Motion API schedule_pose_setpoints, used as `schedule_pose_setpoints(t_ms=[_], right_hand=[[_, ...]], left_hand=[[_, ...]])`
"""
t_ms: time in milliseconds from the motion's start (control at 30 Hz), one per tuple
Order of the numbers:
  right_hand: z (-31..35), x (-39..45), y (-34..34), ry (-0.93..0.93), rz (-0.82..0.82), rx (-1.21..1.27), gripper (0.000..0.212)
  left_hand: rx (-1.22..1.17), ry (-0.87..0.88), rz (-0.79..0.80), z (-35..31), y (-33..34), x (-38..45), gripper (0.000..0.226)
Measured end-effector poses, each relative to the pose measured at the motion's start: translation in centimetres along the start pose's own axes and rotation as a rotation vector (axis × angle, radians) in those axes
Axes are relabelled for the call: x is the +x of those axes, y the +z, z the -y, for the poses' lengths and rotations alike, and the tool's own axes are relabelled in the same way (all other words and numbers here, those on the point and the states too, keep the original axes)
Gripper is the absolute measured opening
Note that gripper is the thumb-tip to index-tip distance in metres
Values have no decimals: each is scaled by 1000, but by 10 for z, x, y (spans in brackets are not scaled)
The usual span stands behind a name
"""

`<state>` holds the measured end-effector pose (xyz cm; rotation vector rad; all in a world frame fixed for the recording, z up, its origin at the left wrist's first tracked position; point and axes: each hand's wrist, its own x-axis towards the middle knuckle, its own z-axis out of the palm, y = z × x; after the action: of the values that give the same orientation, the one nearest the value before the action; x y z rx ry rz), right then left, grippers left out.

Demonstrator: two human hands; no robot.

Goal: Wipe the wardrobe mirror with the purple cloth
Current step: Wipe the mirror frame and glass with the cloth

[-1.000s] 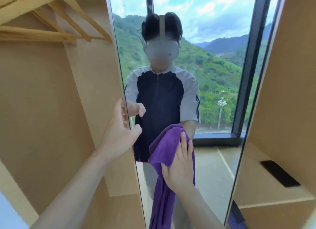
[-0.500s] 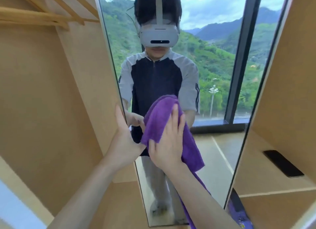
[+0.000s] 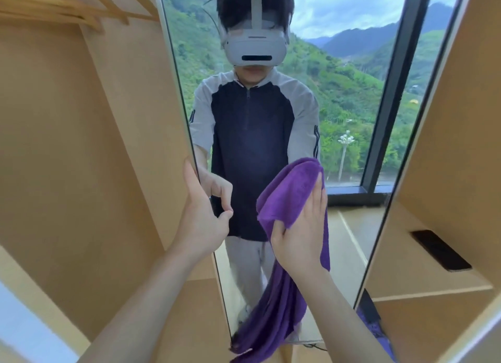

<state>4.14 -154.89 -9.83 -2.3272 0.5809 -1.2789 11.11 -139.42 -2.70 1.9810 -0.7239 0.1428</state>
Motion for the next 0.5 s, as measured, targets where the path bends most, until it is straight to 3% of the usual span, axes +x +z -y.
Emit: schedule_pose_setpoints(t_ms=[100,300,500], right_hand=[[27,8,-4,0,-25,24,104],[10,-27,14,-354,142,-331,81],[10,-20,6,-250,151,-350,75]], left_hand=[[8,69,-42,-6,2,-5,92],[29,125,-50,-3,2,-4,85],[19,78,-81,7,5,-5,103]])
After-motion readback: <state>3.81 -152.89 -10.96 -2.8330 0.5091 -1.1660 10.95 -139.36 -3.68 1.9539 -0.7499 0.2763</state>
